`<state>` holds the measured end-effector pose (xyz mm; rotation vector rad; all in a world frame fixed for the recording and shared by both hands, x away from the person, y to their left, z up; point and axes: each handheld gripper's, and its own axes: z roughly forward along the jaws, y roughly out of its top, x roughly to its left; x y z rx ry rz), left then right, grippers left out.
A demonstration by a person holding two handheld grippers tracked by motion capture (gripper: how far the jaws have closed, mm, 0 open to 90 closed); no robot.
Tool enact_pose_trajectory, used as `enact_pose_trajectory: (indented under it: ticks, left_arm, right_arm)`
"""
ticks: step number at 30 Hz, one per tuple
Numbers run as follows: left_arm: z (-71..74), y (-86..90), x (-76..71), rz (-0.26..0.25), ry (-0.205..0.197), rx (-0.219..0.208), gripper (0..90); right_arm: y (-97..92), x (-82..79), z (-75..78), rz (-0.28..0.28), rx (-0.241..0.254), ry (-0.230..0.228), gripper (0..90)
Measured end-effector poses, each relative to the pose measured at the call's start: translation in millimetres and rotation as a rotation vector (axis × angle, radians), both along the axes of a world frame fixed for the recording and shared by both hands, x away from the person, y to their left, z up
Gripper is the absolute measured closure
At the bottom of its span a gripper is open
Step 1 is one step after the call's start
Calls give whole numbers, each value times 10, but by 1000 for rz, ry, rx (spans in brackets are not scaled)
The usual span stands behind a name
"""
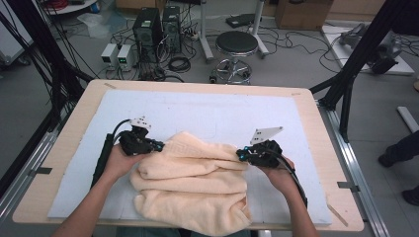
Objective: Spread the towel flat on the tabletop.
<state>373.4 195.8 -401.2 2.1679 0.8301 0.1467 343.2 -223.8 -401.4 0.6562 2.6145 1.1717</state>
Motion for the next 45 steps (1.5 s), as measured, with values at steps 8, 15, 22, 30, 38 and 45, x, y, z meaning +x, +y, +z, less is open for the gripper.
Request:
enact_pose_trajectory:
  ticks: [8,15,22,30,38,45]
  left_arm:
    - [115,43,271,110,-86,-61,863]
    - [232,-108,644,279,-176,-83,590]
    - [-82,-23,468,175,-78,-10,548]
    - [-168,56,176,106,-64,-9,536]
    - [-242,127,9,80,-37,26,569]
    - [-317,152,13,97,-4,42,575]
  right_arm:
    - [20,399,166,-62,-14,-9,873]
    - [37,1052,528,-290,28,-115,560]
    - [49,830,34,-206,-46,-22,567]
    - [77,468,-82,-104,-10,27,524]
    - [185,404,-72,-81,-47,28,540]
    - [253,489,-233,-120,-125,65,597]
